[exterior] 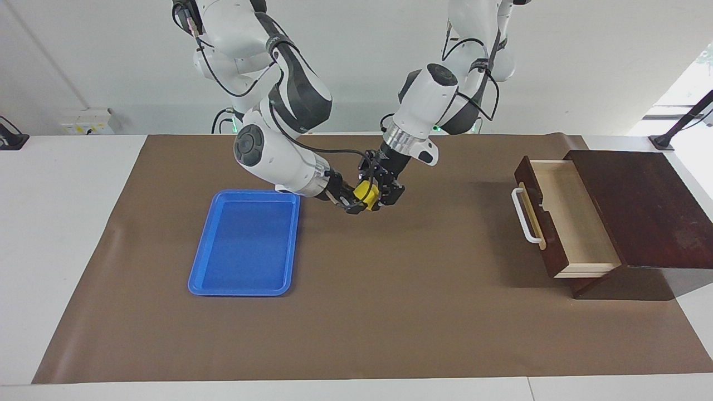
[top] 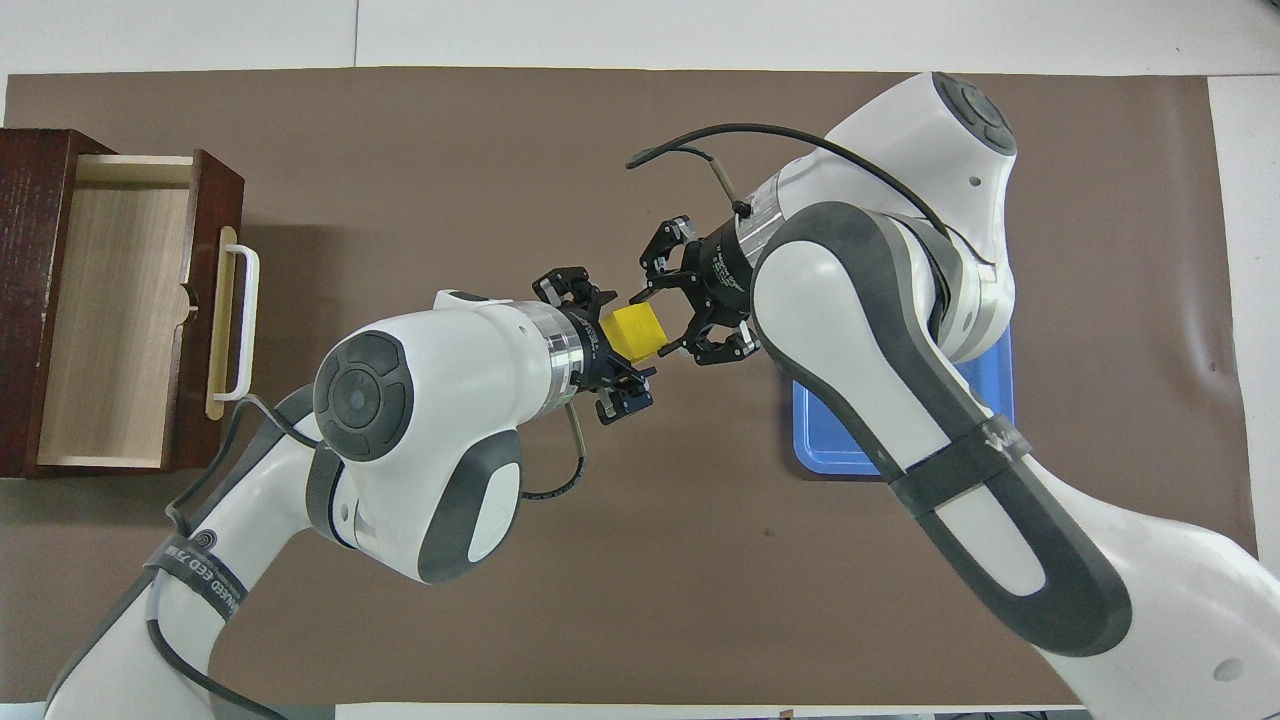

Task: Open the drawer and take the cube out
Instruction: 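Open the left gripper while the right gripper pulls the cube away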

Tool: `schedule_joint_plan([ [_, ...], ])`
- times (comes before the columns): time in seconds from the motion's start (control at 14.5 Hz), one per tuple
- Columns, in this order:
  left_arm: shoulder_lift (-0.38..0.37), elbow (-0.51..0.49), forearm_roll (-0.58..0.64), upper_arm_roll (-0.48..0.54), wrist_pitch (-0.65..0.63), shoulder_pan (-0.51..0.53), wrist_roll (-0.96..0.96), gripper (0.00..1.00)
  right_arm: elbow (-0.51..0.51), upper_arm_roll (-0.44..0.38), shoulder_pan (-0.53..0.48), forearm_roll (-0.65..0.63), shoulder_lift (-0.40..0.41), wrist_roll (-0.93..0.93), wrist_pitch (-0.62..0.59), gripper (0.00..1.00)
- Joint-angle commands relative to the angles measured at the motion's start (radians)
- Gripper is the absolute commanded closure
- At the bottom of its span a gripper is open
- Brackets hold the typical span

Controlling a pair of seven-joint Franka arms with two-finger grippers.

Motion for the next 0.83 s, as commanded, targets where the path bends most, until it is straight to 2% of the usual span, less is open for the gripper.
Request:
schedule_joint_plan([
  [0.0, -0.01, -0.019, 0.023, 0.009, 0.014, -0.009, -0.012, 0.0, -0.01, 0.006, -0.01, -0.001, -0.019, 0.02, -0.008, 1.0],
  [0.21, -0.013, -0.013, 0.061, 0.012, -0.046, 0.006, -0.009, 0.0, -0.008, 0.005, -0.02, 0.0, -0.018, 0.019, -0.009, 1.0],
  [0.41, -0.03, -0.005, 0.15, 0.014, -0.14, 0.06, -0.001, 0.0, -0.01, 0.003, -0.111, 0.086, -0.017, 0.008, -0.008, 1.0],
  [0.55, -0.054, -0.004, 0.153, 0.014, -0.184, 0.123, 0.036, 0.0, -0.011, 0.004, -0.158, 0.103, -0.016, -0.004, -0.012, 1.0],
  [0.76, -0.102, -0.001, 0.153, 0.014, -0.248, 0.264, 0.215, 0.0, -0.028, 0.001, -0.257, 0.195, -0.011, -0.004, -0.011, 1.0],
])
